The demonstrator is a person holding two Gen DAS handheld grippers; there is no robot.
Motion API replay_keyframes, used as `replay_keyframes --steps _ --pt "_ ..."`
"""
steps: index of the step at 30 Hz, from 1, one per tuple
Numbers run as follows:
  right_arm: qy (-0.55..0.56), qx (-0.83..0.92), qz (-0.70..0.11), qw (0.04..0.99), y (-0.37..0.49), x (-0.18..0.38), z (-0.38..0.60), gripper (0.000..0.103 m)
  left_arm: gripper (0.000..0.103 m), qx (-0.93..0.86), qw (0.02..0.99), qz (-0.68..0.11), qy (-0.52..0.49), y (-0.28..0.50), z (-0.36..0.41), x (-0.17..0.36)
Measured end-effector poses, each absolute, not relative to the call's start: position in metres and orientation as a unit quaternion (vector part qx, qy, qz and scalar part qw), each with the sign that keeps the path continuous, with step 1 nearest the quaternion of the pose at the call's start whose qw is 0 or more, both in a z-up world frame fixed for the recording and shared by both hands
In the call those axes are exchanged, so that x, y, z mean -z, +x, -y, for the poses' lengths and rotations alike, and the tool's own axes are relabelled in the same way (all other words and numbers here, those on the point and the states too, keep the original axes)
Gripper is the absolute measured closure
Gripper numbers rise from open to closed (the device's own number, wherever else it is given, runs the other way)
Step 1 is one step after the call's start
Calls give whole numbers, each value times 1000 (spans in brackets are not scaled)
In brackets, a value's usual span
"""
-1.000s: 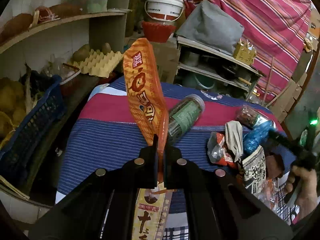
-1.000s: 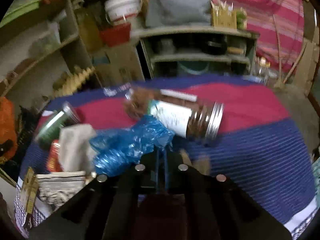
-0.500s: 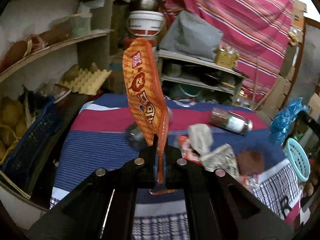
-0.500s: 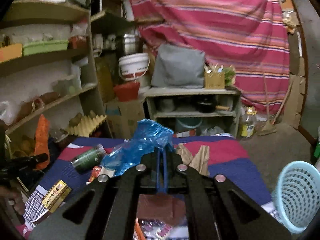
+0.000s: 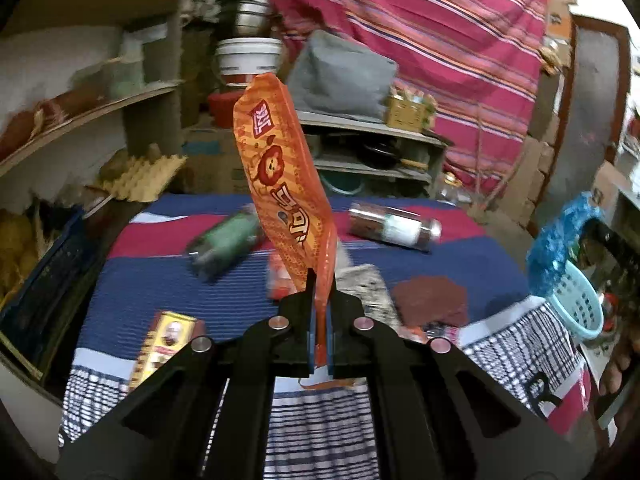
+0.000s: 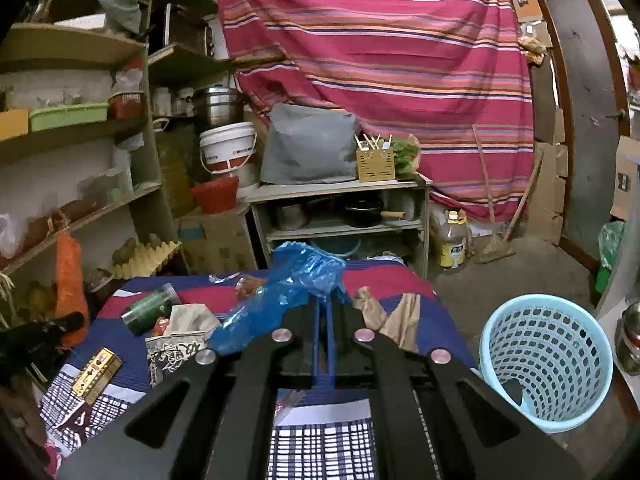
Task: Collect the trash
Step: 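Carry the wrapper and blue bag to the basket and release both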
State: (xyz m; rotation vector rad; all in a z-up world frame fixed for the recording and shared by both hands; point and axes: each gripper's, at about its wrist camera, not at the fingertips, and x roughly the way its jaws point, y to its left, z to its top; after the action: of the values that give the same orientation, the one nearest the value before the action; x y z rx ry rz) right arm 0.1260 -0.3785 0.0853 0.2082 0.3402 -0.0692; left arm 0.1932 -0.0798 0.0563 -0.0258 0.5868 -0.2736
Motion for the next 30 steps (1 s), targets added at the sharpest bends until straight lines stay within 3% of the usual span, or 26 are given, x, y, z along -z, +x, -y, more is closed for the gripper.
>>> replay_keyframes --steps 7,13,30 --pt "70 83 -143 984 100 -102 422 100 101 164 949 -268 -16 184 144 -80" --pt "108 183 -129 969 66 -101 507 100 101 217 941 -259 -8 184 209 -89" --pt "175 315 -136 923 24 -62 637 100 101 396 857 -328 32 193 448 -26"
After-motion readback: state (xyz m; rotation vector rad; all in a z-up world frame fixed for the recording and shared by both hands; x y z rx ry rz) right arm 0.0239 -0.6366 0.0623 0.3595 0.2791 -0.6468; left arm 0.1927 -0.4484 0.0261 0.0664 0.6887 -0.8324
